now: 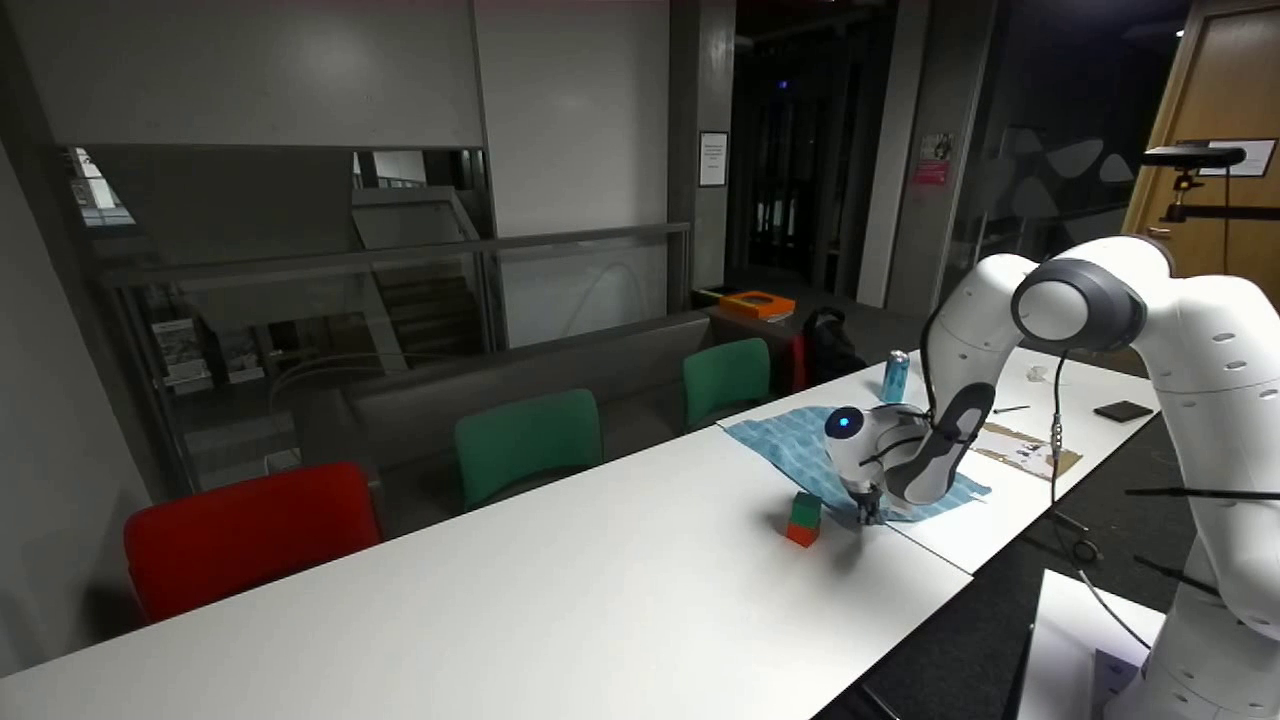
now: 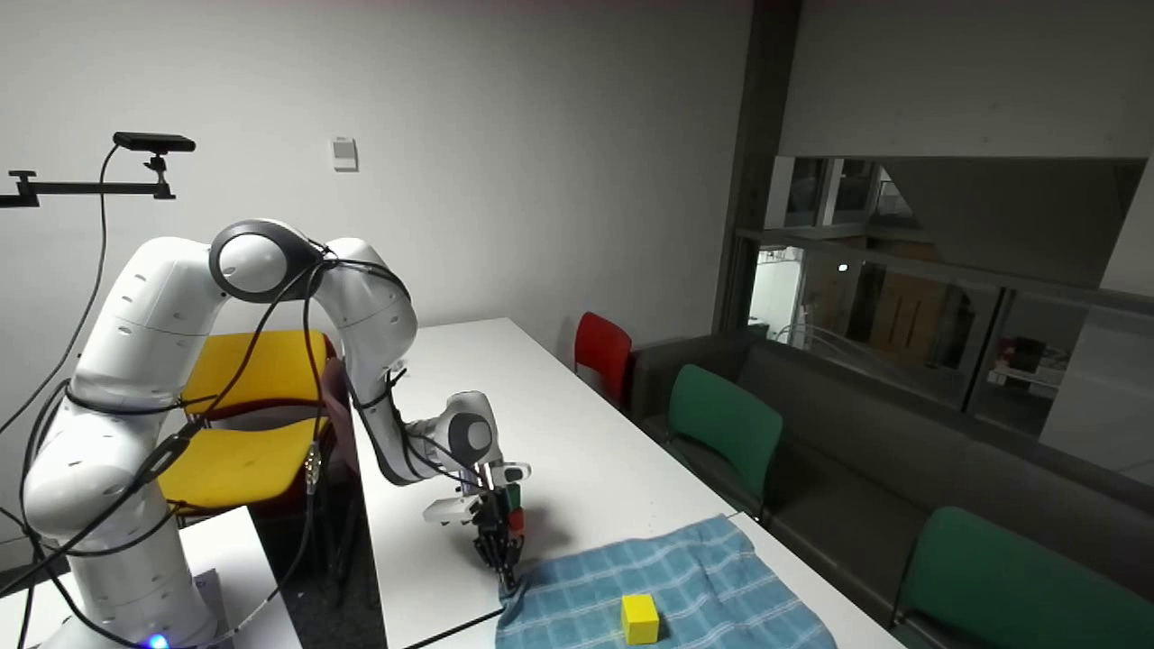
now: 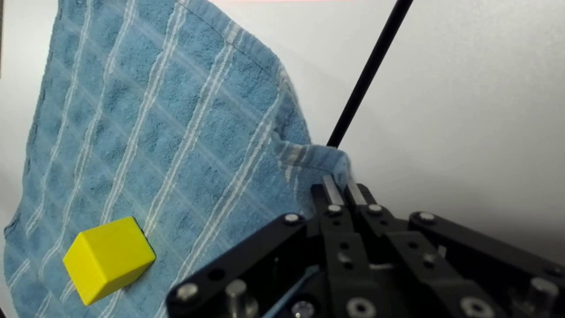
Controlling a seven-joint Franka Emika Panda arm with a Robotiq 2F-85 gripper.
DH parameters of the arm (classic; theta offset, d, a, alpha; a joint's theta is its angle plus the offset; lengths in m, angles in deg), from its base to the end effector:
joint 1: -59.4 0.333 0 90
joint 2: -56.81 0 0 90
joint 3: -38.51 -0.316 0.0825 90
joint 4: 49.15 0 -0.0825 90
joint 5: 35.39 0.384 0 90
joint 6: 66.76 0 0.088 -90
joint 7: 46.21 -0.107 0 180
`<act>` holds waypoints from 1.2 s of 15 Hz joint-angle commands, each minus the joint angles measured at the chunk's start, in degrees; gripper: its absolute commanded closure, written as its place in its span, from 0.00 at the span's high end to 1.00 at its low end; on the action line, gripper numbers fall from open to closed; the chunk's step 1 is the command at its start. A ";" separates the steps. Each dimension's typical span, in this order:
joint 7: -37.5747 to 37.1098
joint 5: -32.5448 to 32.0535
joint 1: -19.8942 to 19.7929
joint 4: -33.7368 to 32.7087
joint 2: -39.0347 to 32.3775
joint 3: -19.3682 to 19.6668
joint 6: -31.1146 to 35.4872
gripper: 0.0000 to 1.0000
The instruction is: Fold the blue towel around the yellow block
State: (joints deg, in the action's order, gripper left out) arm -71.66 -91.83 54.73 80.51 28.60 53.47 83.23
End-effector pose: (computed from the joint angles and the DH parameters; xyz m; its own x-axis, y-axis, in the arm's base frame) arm 0.4827 -0.1620 0.1324 0.9824 0.1004 -0.1575 0.1676 -0.8456 0.5067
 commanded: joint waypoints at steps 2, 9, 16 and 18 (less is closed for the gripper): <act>2.46 0.96 -0.93 -0.14 1.99 0.54 -1.89 0.01; 1.45 0.41 -1.53 0.99 6.56 1.99 -3.49 0.01; 0.97 0.46 -2.59 -0.59 10.50 1.83 -6.01 0.01; 0.72 0.50 -2.76 -1.42 10.96 1.79 -6.46 0.01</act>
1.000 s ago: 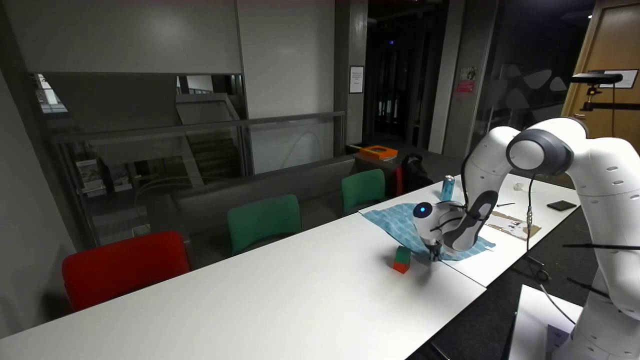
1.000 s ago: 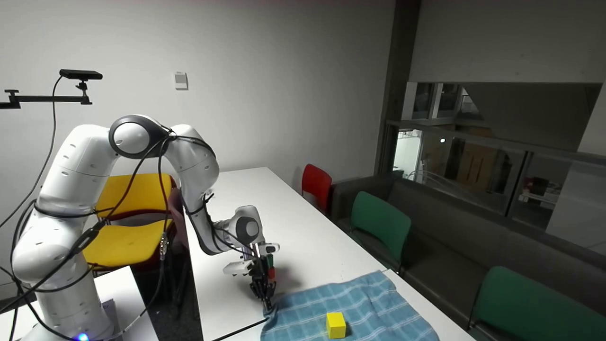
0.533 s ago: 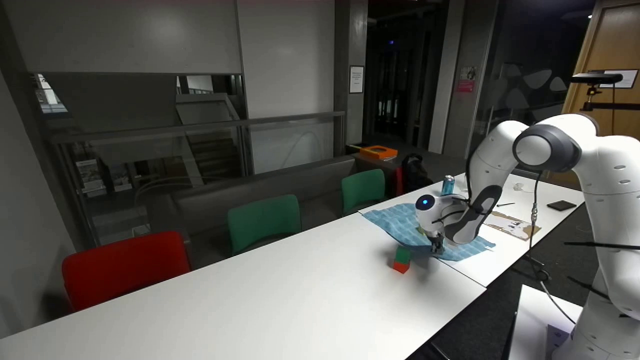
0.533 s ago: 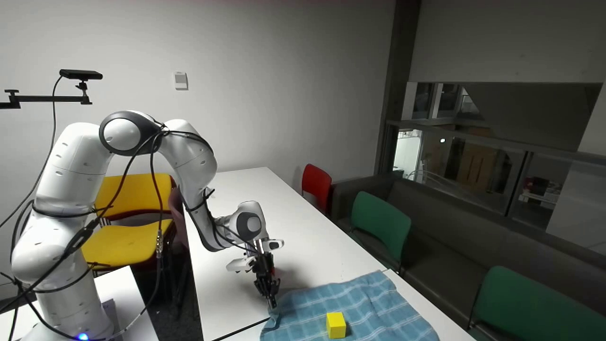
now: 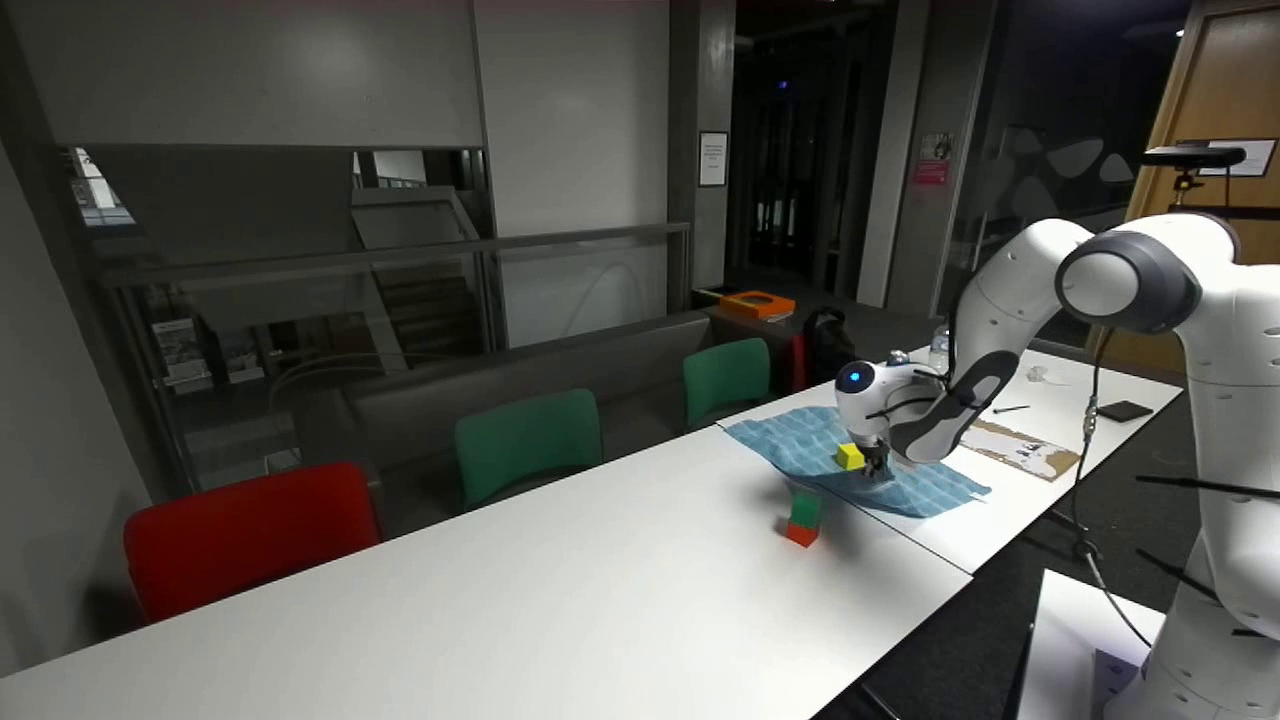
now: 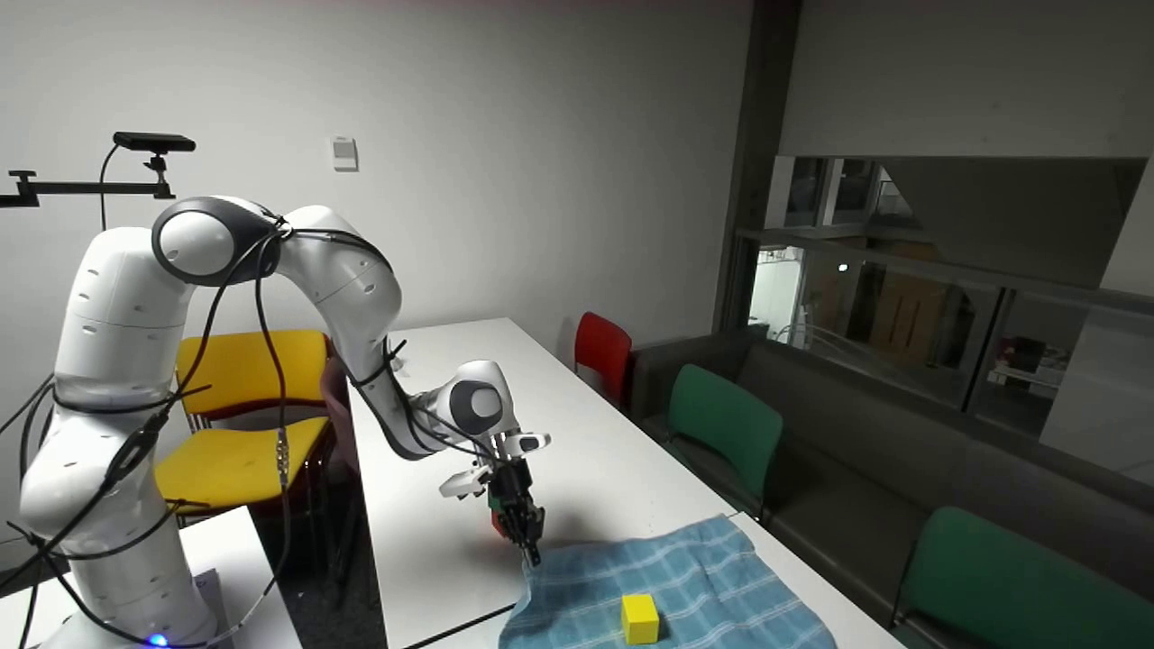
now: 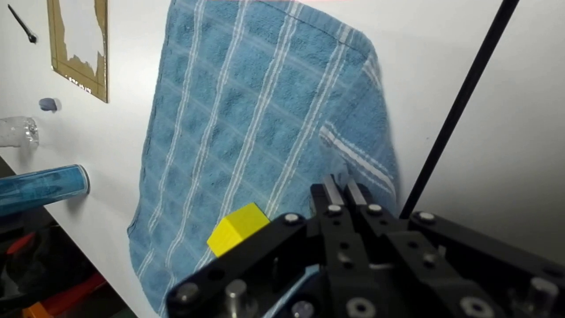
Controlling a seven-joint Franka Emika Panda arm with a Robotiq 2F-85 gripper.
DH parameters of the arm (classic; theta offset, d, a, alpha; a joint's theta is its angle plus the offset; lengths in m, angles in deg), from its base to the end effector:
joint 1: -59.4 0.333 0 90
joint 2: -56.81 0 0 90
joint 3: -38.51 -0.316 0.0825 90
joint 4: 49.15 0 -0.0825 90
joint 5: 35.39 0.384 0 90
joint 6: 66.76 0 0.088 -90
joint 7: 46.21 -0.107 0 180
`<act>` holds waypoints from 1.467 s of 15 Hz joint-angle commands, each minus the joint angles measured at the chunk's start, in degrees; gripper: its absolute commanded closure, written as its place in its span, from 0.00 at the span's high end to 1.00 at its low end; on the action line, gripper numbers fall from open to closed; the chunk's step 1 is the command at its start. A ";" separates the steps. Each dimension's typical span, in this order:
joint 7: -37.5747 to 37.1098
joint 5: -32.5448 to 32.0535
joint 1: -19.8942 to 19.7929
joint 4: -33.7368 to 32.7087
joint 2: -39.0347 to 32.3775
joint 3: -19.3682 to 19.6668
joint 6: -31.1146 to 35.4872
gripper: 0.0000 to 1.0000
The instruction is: Fold the blue towel around the yellow block
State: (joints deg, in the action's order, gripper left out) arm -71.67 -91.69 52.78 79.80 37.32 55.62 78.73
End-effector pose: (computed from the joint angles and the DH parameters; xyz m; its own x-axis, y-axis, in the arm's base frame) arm 0.4916 -0.2088 0.2123 0.9983 -0.0111 -0.0569 0.0239 -0.8155 0.5783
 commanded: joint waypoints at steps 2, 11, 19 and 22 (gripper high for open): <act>0.66 0.04 -0.86 -1.90 2.40 -0.37 -2.88 0.01; 1.06 1.01 -1.10 -3.70 0.66 -1.06 -3.50 0.04; 4.04 4.56 -2.14 -4.61 0.65 -1.99 -3.36 0.01; 5.56 7.60 -2.42 -6.72 0.09 -1.84 -4.38 0.01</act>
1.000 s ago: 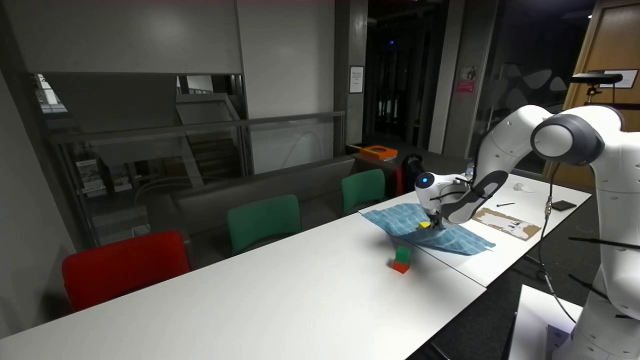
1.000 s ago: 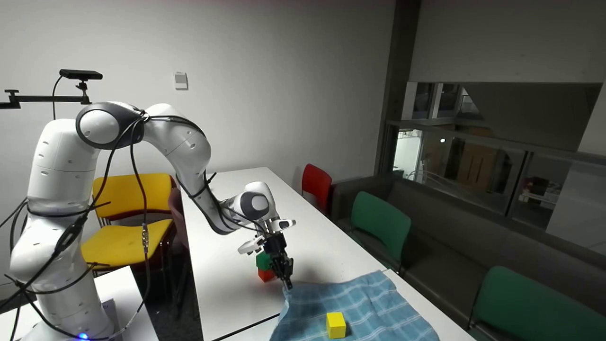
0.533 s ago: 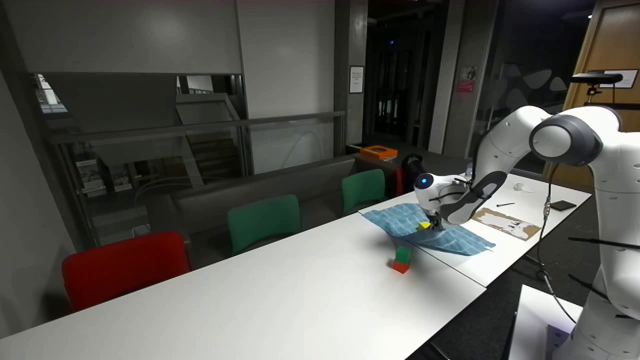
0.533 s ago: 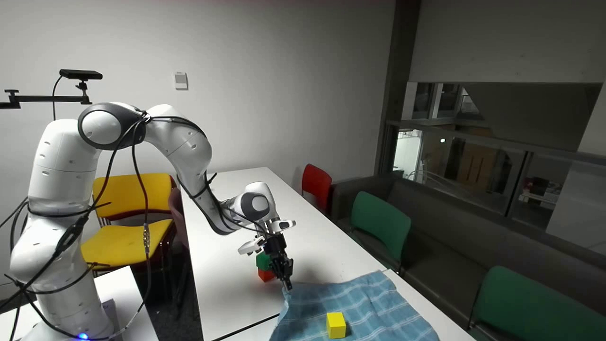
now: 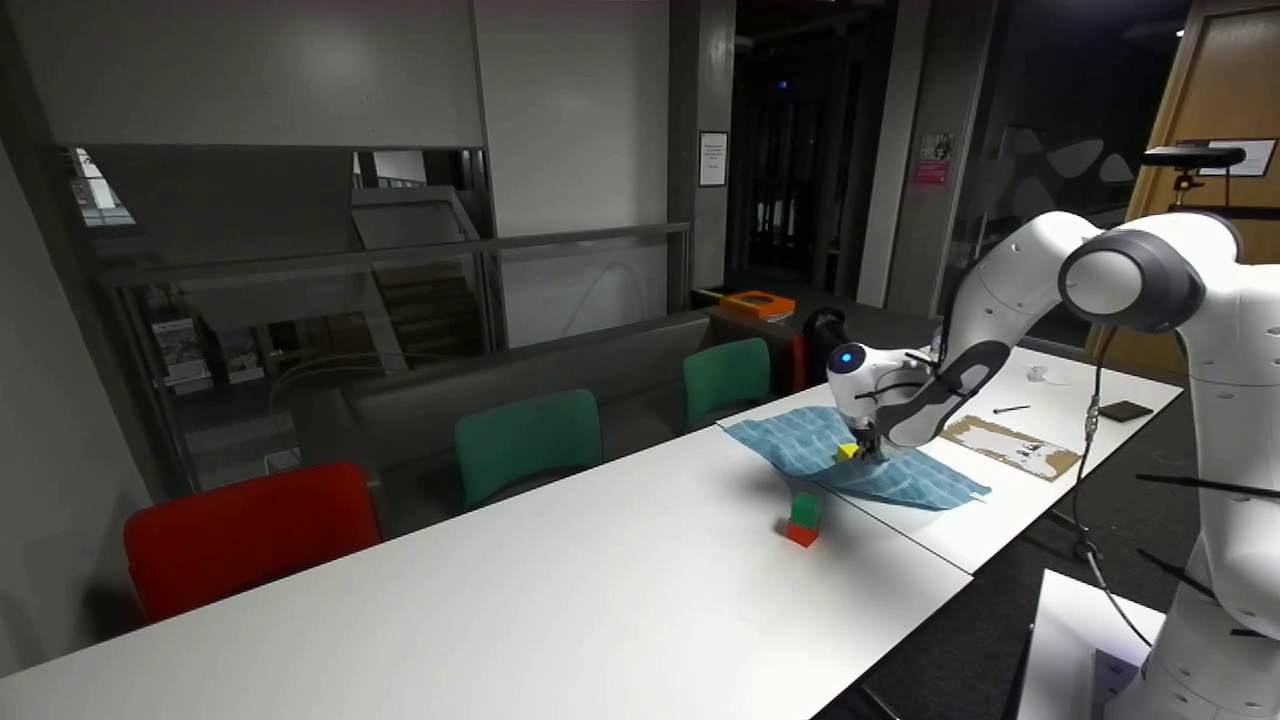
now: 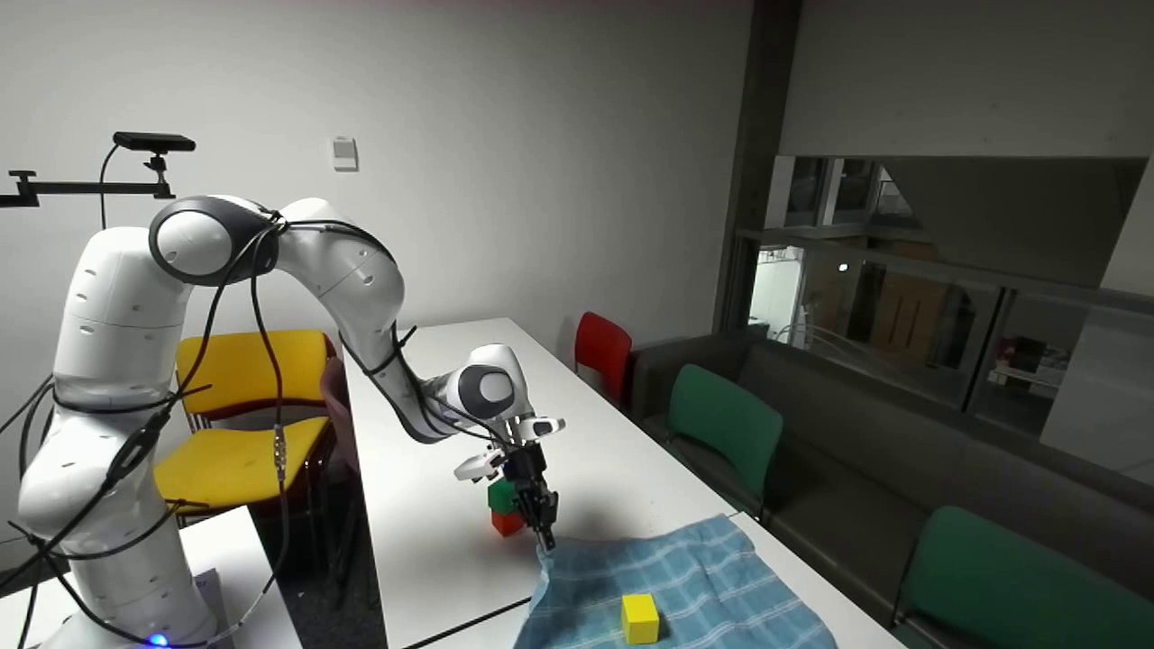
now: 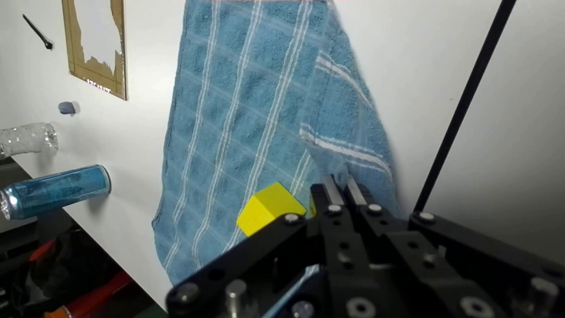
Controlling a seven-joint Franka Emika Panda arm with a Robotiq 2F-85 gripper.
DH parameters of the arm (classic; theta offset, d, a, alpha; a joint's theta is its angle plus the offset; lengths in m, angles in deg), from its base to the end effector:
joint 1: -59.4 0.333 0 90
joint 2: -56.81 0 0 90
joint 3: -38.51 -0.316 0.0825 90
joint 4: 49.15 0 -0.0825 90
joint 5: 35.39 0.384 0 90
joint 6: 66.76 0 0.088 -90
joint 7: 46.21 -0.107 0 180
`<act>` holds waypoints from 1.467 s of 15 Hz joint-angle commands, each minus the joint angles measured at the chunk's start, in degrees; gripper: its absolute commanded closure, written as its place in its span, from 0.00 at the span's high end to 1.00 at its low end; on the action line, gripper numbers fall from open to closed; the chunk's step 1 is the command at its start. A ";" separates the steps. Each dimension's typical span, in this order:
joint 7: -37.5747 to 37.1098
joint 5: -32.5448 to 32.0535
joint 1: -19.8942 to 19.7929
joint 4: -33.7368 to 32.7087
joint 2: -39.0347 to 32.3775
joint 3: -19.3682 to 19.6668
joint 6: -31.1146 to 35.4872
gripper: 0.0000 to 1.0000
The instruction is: Fold the blue towel around the yellow block
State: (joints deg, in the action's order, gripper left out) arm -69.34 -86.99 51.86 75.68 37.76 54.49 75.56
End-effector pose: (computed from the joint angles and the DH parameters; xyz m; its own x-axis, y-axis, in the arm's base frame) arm 0.5138 -0.2203 0.2397 0.9976 -0.0642 -0.0241 -0.0384 -0.8141 0.5795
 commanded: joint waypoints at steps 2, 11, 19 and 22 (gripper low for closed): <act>4.41 4.89 -1.81 -4.32 -0.55 -0.41 -1.90 0.01; 10.67 17.87 -4.09 -13.93 -4.85 0.24 -4.46 0.01; 14.18 27.67 -5.11 -24.87 -12.86 1.06 -8.62 0.01; 14.88 29.96 -5.74 -29.54 -15.73 1.07 -11.71 0.01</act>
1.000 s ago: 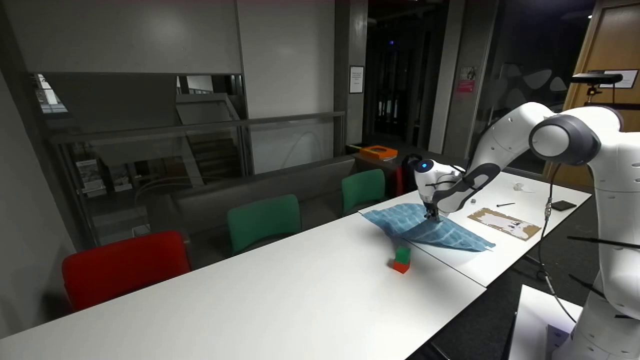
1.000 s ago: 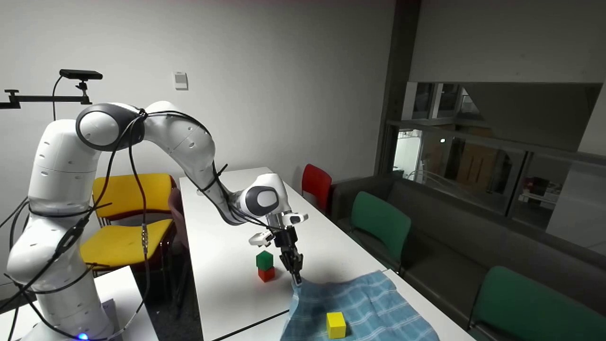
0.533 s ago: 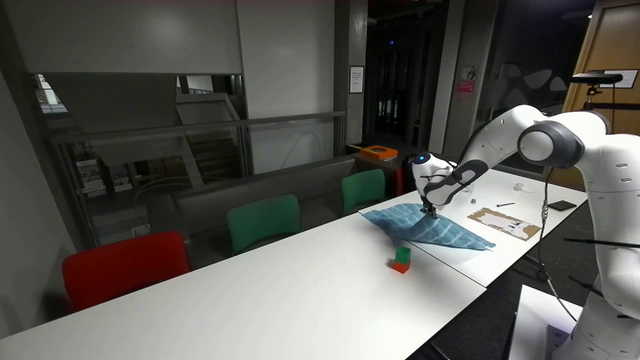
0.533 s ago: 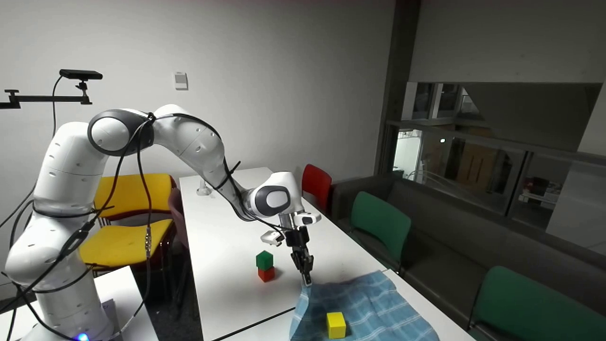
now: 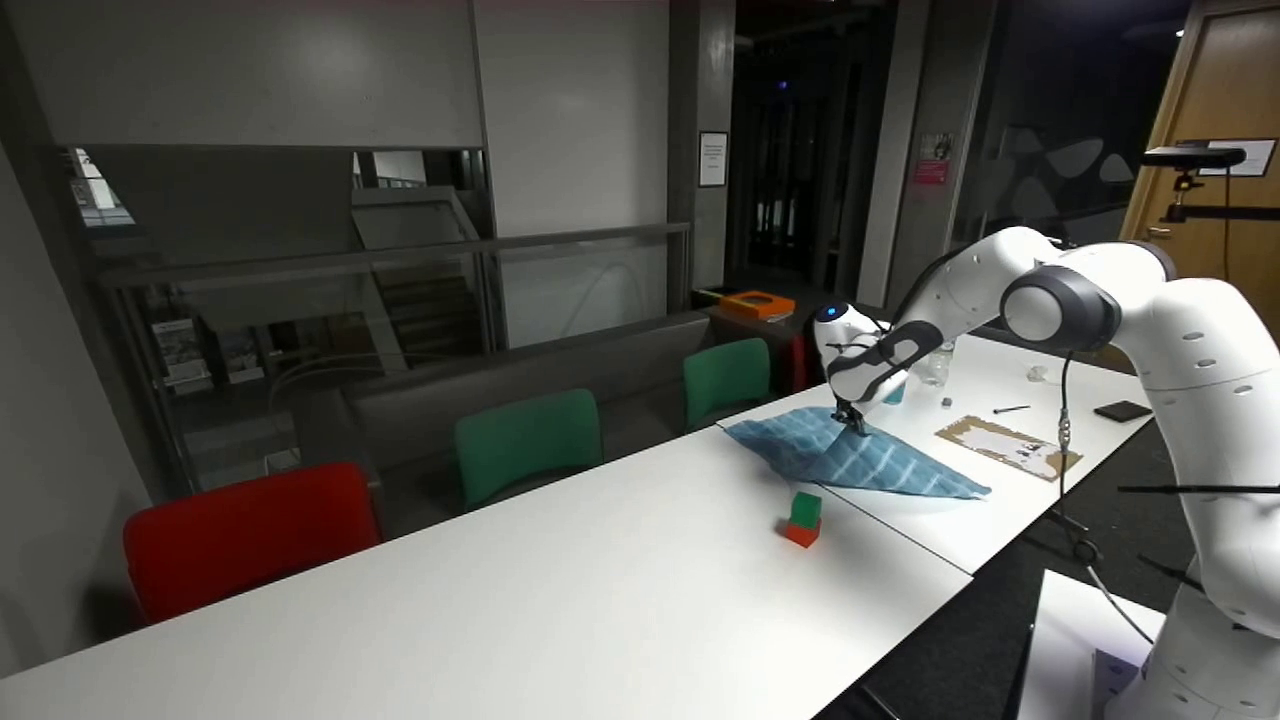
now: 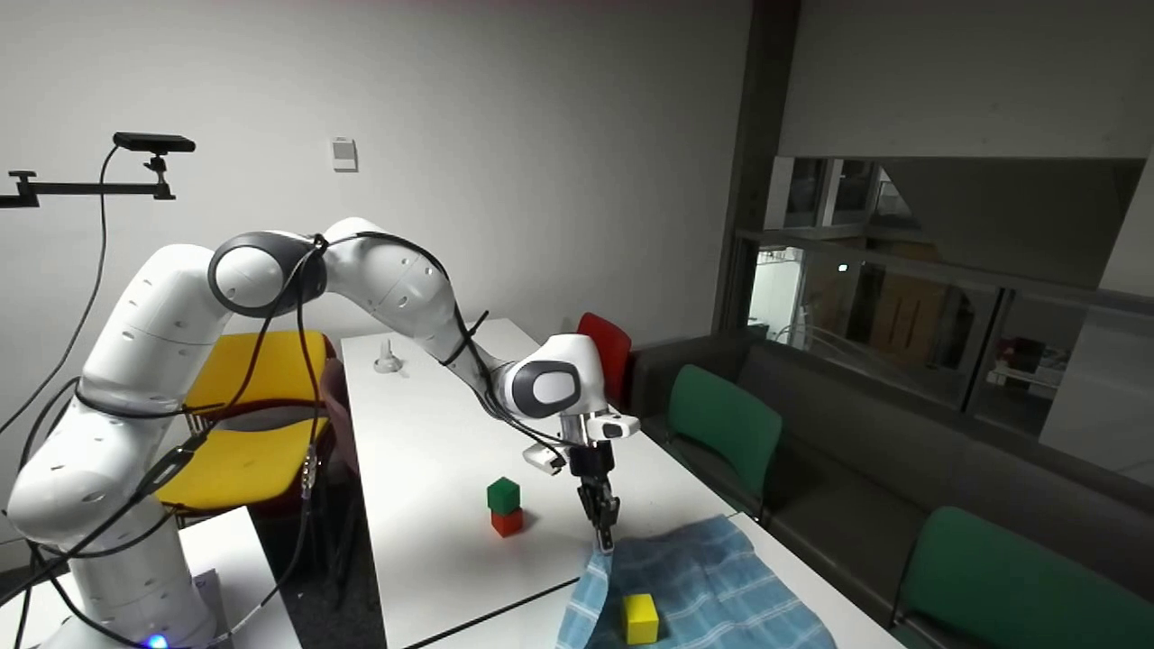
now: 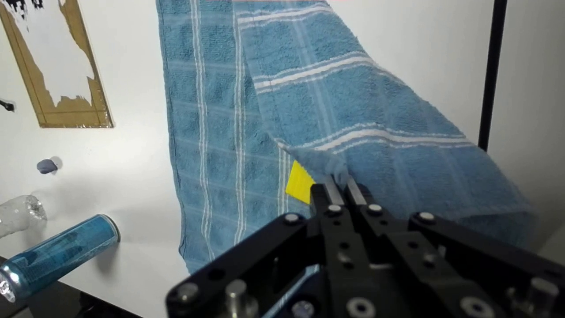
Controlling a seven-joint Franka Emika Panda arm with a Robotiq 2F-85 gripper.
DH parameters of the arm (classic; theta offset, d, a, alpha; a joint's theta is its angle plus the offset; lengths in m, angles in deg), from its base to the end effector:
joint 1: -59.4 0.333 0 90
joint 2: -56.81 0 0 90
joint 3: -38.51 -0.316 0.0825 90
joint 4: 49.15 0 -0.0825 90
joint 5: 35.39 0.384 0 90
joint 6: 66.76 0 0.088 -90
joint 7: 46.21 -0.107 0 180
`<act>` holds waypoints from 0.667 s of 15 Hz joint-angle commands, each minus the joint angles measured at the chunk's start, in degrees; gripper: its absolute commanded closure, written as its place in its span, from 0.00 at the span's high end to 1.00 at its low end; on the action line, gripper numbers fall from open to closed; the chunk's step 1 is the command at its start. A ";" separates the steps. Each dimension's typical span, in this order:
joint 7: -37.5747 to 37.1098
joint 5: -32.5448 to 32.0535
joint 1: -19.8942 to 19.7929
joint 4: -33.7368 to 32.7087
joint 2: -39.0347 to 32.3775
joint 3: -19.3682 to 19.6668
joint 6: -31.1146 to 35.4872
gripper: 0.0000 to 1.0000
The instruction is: Fold the blue towel around the yellow block
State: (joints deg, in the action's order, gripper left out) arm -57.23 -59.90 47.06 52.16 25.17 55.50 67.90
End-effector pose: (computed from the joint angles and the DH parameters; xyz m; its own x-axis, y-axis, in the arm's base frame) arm 0.5873 -0.3161 0.2689 0.9388 -0.3417 0.0435 -0.3244 -0.8348 0.4449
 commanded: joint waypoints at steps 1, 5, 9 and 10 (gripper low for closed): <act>2.91 3.65 -1.26 -7.56 -4.02 0.09 -5.02 0.01; 2.82 6.85 -2.90 -13.00 -6.78 0.11 -8.62 0.01; 2.56 8.79 -4.81 -17.25 -9.02 0.43 -9.77 0.01; 2.74 9.47 -5.38 -18.12 -9.59 0.27 -9.71 0.01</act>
State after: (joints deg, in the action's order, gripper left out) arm -56.70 -53.09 43.43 39.04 17.99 55.83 60.55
